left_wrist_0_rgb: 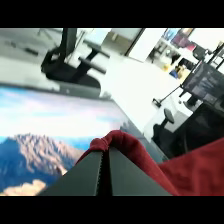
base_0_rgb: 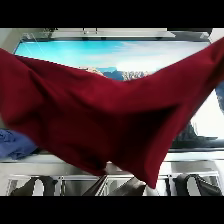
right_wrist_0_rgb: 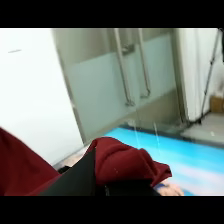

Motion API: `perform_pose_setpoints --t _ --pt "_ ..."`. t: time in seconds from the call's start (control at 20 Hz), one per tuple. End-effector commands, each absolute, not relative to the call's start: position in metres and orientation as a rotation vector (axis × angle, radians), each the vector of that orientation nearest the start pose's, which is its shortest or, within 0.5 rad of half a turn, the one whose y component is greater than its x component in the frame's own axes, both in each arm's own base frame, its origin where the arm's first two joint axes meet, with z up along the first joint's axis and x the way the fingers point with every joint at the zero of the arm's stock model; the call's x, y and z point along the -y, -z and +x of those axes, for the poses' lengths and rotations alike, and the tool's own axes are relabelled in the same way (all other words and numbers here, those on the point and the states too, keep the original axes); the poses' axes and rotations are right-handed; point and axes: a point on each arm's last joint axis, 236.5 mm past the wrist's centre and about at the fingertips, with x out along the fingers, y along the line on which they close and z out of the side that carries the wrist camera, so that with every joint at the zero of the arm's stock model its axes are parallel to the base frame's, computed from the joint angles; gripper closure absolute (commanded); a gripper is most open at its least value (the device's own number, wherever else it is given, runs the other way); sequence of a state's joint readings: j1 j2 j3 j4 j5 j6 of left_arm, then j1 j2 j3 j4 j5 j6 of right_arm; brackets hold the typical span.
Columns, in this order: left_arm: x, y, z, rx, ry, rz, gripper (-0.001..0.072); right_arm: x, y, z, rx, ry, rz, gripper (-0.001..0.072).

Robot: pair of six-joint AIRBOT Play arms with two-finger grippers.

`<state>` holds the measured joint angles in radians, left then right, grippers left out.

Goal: Fold the shirts.

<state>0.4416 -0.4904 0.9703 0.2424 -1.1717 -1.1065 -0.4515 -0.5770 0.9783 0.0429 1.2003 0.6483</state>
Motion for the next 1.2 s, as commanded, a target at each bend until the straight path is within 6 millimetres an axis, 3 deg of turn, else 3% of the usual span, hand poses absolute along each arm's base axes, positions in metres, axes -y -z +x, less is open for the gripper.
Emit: perform_pose_setpoints --t 0.0,0.1,0.2,0.25,0.3,0.35,0.4,0.5,0.6,0.65,0.7,0.8,0.95,1.05,1.15 --pt "0.102 -0.263 0.312 -0.375 0.654 -0.626 0.0687 -0.093 -0.297 0.346 -0.171 -0.724 0.448 0.0695" --pt "0.109 -0.209 0.350 -0.481 0.655 -0.652 0.0686 -0.094 -0.222 0.403 -0.343 -0.674 0.501 0.0695" --pt "0.119 -0.159 0.383 -0.583 0.674 -0.644 0.0692 -0.098 -0.148 0.445 -0.480 -0.627 0.572 0.0684" --pt "0.123 -0.140 0.397 -0.630 0.691 -0.642 0.0691 -0.095 -0.113 0.461 -0.540 -0.591 0.624 0.0496" --pt "0.126 -0.123 0.412 -0.684 0.711 -0.671 0.0583 -0.092 -0.088 0.471 -0.585 -0.573 0.673 0.0225" --pt "0.127 -0.113 0.422 -0.728 0.745 -0.690 0.0249 -0.084 -0.067 0.478 -0.617 -0.550 0.717 0.0172" --pt "0.125 -0.108 0.429 -0.764 0.786 -0.713 -0.0013 -0.074 -0.055 0.479 -0.639 -0.535 0.741 0.0193" --pt "0.111 -0.108 0.431 -0.855 0.844 -0.825 0.0004 -0.051 -0.054 0.470 -0.651 -0.549 0.775 0.0280" --pt "0.090 -0.106 0.421 -0.950 0.865 -0.872 0.0005 -0.025 -0.072 0.450 -0.635 -0.597 0.833 0.0281" --pt "0.081 -0.099 0.411 -1.008 0.851 -0.874 0.0051 -0.012 -0.079 0.437 -0.636 -0.624 0.844 0.0281" --pt "0.074 -0.091 0.401 -1.064 0.832 -0.855 0.0123 0.000 -0.078 0.422 -0.665 -0.629 0.845 0.0281" --pt "0.064 -0.068 0.374 -1.201 0.755 -0.799 0.0141 0.024 -0.063 0.396 -0.760 -0.590 0.837 0.0281" --pt "0.061 -0.022 0.307 -1.404 0.594 -0.745 0.0141 0.051 -0.053 0.380 -0.782 -0.526 0.846 0.0280" --pt "0.061 0.011 0.258 -1.502 0.464 -0.754 0.0141 0.056 -0.052 0.379 -0.783 -0.513 0.848 0.0280" --pt "0.064 0.041 0.222 -1.556 0.349 -0.780 0.0141 0.056 -0.052 0.379 -0.782 -0.513 0.850 0.0280"
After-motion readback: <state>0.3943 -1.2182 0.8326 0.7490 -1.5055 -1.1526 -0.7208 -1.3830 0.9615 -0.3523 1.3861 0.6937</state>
